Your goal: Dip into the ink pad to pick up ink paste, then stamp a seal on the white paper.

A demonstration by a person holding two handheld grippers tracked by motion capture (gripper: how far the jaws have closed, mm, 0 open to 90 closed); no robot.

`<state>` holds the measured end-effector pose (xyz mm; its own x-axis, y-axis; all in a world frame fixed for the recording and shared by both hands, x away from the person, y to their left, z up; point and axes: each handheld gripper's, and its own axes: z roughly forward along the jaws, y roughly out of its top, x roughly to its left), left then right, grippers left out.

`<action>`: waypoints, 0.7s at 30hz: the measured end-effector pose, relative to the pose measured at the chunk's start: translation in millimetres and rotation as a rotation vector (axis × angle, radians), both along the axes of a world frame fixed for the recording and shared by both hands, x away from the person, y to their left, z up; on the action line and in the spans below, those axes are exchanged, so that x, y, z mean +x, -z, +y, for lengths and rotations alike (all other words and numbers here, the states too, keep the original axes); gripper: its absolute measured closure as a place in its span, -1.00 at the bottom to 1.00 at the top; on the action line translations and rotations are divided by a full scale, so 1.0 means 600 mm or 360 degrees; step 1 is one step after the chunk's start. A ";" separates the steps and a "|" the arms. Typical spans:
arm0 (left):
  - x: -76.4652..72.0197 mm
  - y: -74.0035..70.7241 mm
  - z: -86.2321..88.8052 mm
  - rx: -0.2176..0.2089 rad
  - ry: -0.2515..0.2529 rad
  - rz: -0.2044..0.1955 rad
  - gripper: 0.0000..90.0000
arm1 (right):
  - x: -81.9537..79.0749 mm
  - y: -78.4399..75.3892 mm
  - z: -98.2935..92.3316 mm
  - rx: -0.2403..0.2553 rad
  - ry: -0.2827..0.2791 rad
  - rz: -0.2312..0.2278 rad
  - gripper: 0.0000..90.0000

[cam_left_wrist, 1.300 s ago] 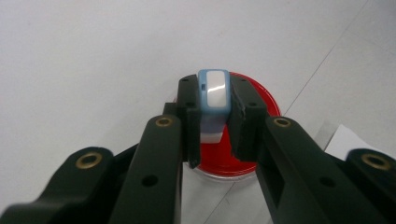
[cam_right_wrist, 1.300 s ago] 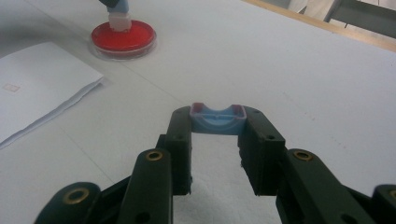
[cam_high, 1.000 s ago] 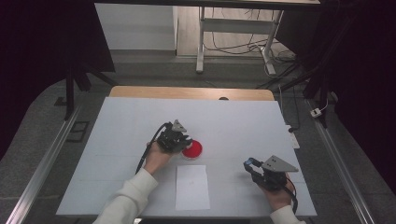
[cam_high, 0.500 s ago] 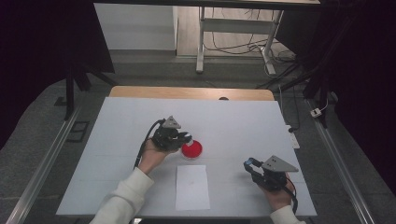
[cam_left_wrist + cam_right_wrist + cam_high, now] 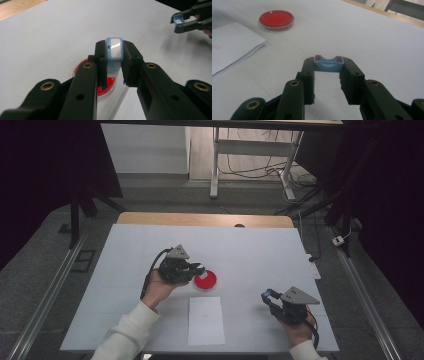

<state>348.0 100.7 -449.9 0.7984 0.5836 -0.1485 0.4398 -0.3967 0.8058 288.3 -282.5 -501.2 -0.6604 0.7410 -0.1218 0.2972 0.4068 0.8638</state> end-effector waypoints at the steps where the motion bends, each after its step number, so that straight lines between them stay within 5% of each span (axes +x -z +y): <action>1: -0.001 -0.001 0.000 -0.0002 0.0006 -0.0002 0.67 | 0.000 0.000 0.000 0.0001 0.0000 -0.0001 0.46; 21: -0.037 -0.018 -0.001 -0.0008 0.0133 -0.0019 0.67 | 0.001 0.000 0.001 0.0004 -0.0013 -0.0003 0.46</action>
